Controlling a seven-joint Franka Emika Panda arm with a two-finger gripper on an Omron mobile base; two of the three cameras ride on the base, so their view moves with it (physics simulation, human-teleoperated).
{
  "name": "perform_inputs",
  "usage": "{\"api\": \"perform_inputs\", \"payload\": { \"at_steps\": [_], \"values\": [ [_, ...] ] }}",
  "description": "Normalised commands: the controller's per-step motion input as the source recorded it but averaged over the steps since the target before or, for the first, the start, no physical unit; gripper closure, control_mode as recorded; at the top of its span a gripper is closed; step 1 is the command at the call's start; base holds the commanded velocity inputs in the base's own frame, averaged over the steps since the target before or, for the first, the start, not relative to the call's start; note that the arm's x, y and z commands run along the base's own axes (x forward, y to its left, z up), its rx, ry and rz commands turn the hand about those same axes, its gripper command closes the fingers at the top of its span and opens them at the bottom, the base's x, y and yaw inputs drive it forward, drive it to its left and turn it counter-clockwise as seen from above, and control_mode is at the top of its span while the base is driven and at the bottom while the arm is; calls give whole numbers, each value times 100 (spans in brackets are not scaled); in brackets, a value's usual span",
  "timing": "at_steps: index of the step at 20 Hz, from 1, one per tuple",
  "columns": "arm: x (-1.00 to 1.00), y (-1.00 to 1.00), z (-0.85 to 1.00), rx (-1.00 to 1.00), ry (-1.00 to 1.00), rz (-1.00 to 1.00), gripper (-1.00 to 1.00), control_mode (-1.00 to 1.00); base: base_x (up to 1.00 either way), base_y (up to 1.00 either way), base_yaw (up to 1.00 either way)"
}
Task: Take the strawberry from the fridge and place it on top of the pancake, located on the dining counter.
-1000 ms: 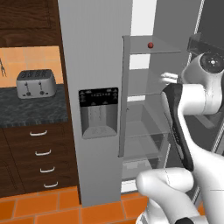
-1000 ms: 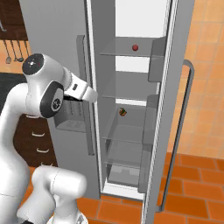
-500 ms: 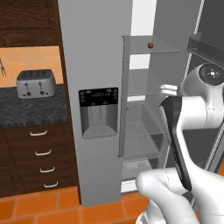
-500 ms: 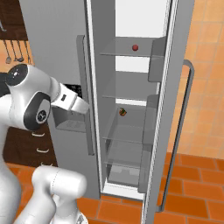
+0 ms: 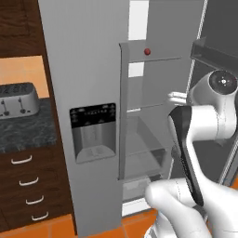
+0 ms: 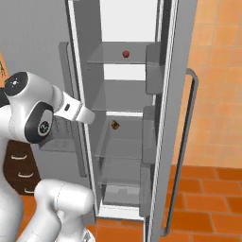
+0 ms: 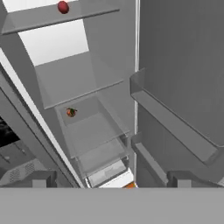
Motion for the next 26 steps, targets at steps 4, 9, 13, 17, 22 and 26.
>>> {"api": "perform_inputs", "payload": {
  "at_steps": [4,9,13,17,22,26],
  "values": [
    [0,0,0,0,0,0,-100,100,89,-10,-12],
    [0,0,0,0,0,0,-100,100,58,-41,2],
    [0,0,0,0,0,0,-100,100,50,-36,16],
    [0,0,0,0,0,0,-100,100,68,-9,15],
    [11,-3,7,0,0,2,-100,-100,49,-6,9],
    [80,3,73,0,0,7,-100,-100,0,0,0]
  ]
}}
